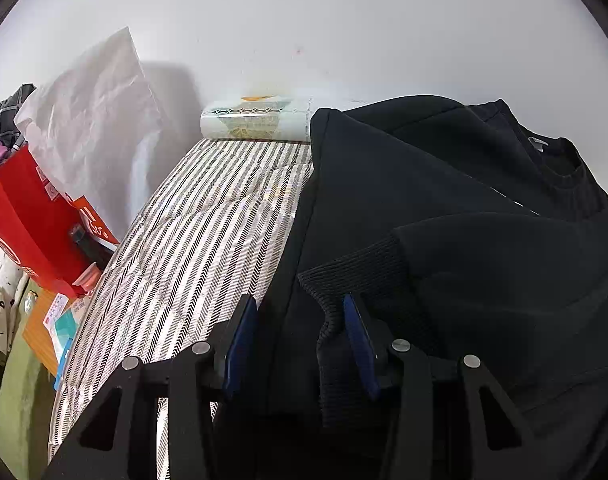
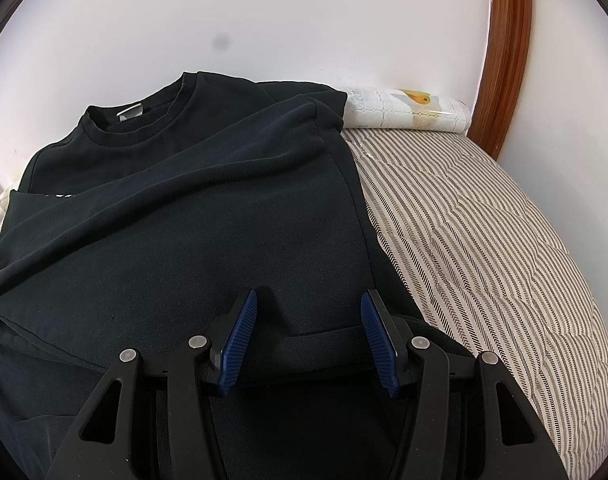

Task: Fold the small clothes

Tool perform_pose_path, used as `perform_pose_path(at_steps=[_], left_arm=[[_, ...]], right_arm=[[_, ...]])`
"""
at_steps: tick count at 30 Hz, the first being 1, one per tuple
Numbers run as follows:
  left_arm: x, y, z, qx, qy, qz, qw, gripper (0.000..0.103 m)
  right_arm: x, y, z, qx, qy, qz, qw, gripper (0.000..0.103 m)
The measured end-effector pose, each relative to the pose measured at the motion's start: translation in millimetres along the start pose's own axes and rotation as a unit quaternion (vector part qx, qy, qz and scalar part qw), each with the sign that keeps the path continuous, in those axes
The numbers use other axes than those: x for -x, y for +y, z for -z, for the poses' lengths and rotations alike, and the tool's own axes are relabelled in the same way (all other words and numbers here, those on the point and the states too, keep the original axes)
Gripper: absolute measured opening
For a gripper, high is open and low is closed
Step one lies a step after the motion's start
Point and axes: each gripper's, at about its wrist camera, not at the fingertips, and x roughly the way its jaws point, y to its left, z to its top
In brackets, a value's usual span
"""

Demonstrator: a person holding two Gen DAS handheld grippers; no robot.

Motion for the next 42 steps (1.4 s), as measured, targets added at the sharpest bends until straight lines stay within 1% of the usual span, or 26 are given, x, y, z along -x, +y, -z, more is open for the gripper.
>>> perform_pose_path(at_steps=[13, 17, 23, 27, 30, 32, 35, 37, 39, 42], left_arm=[[0.2, 2.7, 0.0, 0.006, 0.002, 0.003, 1.0000, 0.045], [0.7, 1.5, -0.7, 0.003, 0.001, -0.002, 1.0000, 0.046], [2.0, 6.5, -1.3, 0.012, -0.001, 0.005, 0.9999, 0.049], [2.4, 11.4, -0.9, 0.022, 0.003, 0.016, 0.9996, 0.051], [3.9, 12.2, -1.2, 0.022, 0.004, 0.016, 0.9996, 0.052], [8.2, 11.4, -1.3, 0.015, 0.002, 0.014, 0.9998, 0.053], [17.4, 7.0, -2.9, -0.012, 0.008, 0.014, 0.9998, 0.056], [26.5, 6.6, -0.5, -0.011, 0.013, 0.029, 0.9994, 0.057], [37.2, 6.6, 8.9, 0.003, 0.020, 0.046, 0.9988, 0.058], [58.2, -0.7, 28.4, -0.021, 0.025, 0.047, 0.9984, 0.059]], right_arm=[[-0.4, 0.0, 0.6, 0.000, -0.001, 0.000, 1.000, 0.054], [0.5, 0.1, 1.0, -0.001, -0.004, 0.002, 1.000, 0.054], [13.5, -9.7, 3.5, -0.025, -0.030, 0.006, 0.999, 0.054], [23.4, -16.1, 3.0, -0.031, -0.038, 0.003, 0.999, 0.054], [33.9, -16.3, 1.5, -0.034, -0.050, 0.004, 0.998, 0.054], [42.7, -14.1, 0.3, -0.031, -0.060, 0.000, 0.998, 0.054], [53.2, -10.1, -0.7, -0.022, -0.073, -0.002, 0.997, 0.054], [58.9, -10.0, -2.0, -0.017, -0.081, 0.003, 0.997, 0.054], [62.5, -10.1, -3.8, -0.014, -0.079, -0.003, 0.997, 0.054], [69.8, -10.7, -4.1, -0.006, -0.071, -0.007, 0.997, 0.054]])
